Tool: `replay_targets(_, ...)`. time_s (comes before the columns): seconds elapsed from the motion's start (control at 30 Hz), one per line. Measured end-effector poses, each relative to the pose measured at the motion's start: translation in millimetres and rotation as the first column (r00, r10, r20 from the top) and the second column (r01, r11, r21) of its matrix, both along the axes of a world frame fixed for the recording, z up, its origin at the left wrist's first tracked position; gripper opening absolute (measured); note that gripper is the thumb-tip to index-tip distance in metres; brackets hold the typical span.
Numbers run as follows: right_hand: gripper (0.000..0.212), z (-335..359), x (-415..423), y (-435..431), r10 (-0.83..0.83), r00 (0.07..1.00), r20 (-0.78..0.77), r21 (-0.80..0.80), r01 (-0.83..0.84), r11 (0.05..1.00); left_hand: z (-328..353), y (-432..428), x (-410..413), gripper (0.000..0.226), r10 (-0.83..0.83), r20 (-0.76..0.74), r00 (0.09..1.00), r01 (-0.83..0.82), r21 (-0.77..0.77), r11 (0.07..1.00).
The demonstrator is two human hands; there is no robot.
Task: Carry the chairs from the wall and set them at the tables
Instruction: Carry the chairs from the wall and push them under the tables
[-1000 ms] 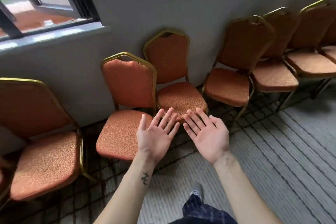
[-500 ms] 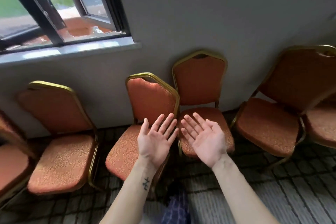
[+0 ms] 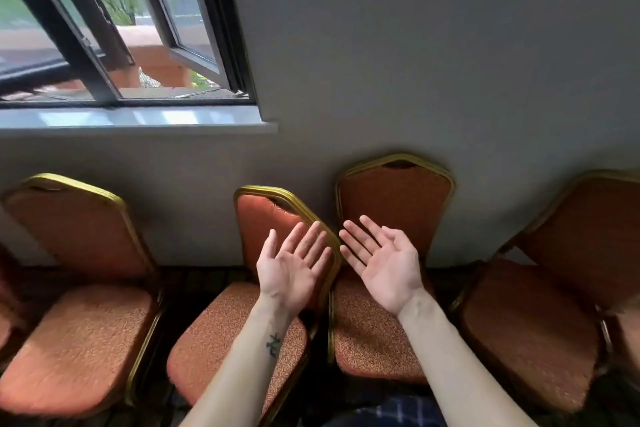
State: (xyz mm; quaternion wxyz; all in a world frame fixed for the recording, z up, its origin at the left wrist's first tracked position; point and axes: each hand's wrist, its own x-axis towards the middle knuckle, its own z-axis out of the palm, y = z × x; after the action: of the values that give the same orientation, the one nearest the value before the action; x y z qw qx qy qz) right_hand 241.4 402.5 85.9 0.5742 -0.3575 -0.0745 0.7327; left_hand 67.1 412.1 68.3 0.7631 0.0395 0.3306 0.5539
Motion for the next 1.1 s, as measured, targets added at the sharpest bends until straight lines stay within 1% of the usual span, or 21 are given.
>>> replay_targets(0.1, 0.049, -11.2, 6.4, 33.5, 0.098, 0.993, 0.069, -0.014, -0.097, 0.995, -4.0, 18.0, 6.2, 0.064, 0.055, -0.017, 0.998, -0.055, -0.01, 0.998)
replay_targets(0.17, 0.05, -17.4, 10.4, 50.8, 0.194, 0.975, 0.111, -0.029, -0.192, 0.981, -4.4, 21.8, 13.0, 0.064, 0.131, -0.032, 0.991, -0.131, -0.014, 0.991)
replay_targets(0.27, 0.049, -29.1, 16.6, 76.4, 0.286, 0.953, 0.101, -0.033, -0.284, 0.958, -8.3, 22.3, 18.6, 0.062, 0.226, -0.069, 0.972, -0.228, -0.014, 0.974)
replay_targets(0.37, 0.047, -33.0, 18.9, 96.2, 0.366, 0.926, 0.095, -0.022, -0.365, 0.931, -15.4, 23.8, 24.7, 0.062, 0.28, -0.115, 0.953, -0.286, -0.031, 0.958)
replay_targets(0.43, 0.046, -34.2, 16.6, 101.6, 0.393, 0.915, 0.09, -0.018, -0.393, 0.919, -18.5, 23.1, 24.7, 0.062, 0.336, -0.116, 0.935, -0.344, -0.054, 0.937)
replay_targets(0.57, 0.049, -45.4, 8.0, 125.7, 0.43, 0.898, 0.091, -0.037, -0.428, 0.903, -23.2, 46.1, 17.4, 0.062, 0.372, -0.121, 0.92, -0.381, -0.064, 0.922)
replay_targets(0.7, 0.048, -51.6, -9.2, 146.0, 0.478, 0.868, 0.13, -0.028, -0.479, 0.877, -37.1, 82.0, 2.2, 0.061, 0.314, -0.139, 0.939, -0.327, -0.087, 0.941)
replay_targets(0.83, 0.049, -56.5, -35.2, 165.7, 0.498, 0.836, 0.23, -0.043, -0.502, 0.864, -49.0, 116.2, -15.2, 0.061, 0.233, -0.139, 0.962, -0.247, -0.089, 0.965)
replay_targets(0.97, 0.049, -60.8, -55.7, 185.8, 0.454, 0.845, 0.281, -0.07, -0.454, 0.888, -65.0, 148.0, -33.2, 0.062, 0.202, -0.103, 0.974, -0.215, -0.139, 0.967)
replay_targets(1.1, 0.047, -63.2, -64.5, 197.4, 0.402, 0.861, 0.312, -0.094, -0.393, 0.915, -79.2, 173.2, -43.4, 0.059, 0.118, -0.089, 0.989, -0.132, -0.184, 0.974)
